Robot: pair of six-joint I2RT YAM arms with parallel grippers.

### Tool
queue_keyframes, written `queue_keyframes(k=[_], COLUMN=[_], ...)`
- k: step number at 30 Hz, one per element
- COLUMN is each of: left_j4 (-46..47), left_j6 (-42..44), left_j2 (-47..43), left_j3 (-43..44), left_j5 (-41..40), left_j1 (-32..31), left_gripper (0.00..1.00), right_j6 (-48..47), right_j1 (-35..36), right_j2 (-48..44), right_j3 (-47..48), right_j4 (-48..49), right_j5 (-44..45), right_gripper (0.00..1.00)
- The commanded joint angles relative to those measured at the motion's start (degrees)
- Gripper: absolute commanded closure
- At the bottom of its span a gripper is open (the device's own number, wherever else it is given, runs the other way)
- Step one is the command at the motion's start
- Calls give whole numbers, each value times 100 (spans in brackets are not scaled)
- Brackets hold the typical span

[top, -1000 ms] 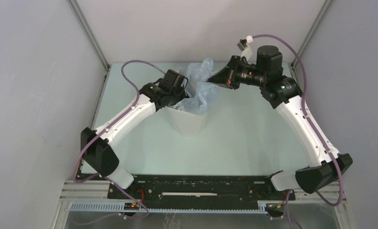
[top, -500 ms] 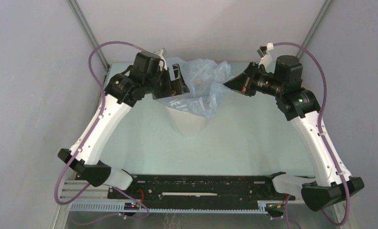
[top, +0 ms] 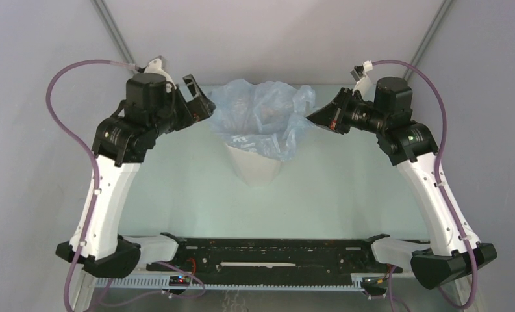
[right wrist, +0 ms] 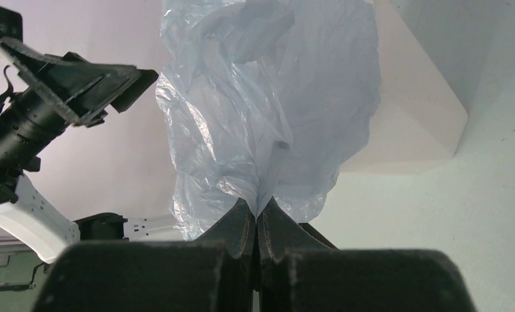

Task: Put the trash bags into the trash bin

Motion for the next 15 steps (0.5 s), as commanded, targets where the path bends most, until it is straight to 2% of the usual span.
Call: queue_keyframes(k=[1,3,6,8,11,13,15], left_j4=[-178,-32,196,443,426,313,204], left_j6=[32,61,67,95,111,275,444], left_j2=[585,840,1113,1208,1553,1804,2006], left_j3=[269,298,444,367,460,681,845], left_j5=[-176,-9,332,327,447,298,81], left_j1=[172,173,125,31,-27,-201,-469], left_gripper=[0,8,34,38,51,60,65], right_j6=[-45,-9,41,57,78,94,121], right_j1=[-2,8,8,15,23,45,80], right_j2=[-34,-69,-143,-169,-182,-176,-146], right_j3=[129,68,-7,-26,-47,-38,-24], right_j4=[205,252,322,333,337,348,386], right_j5=[54,73,108,119,108,108,117], right_gripper=[100,100,100,100,100,100,100])
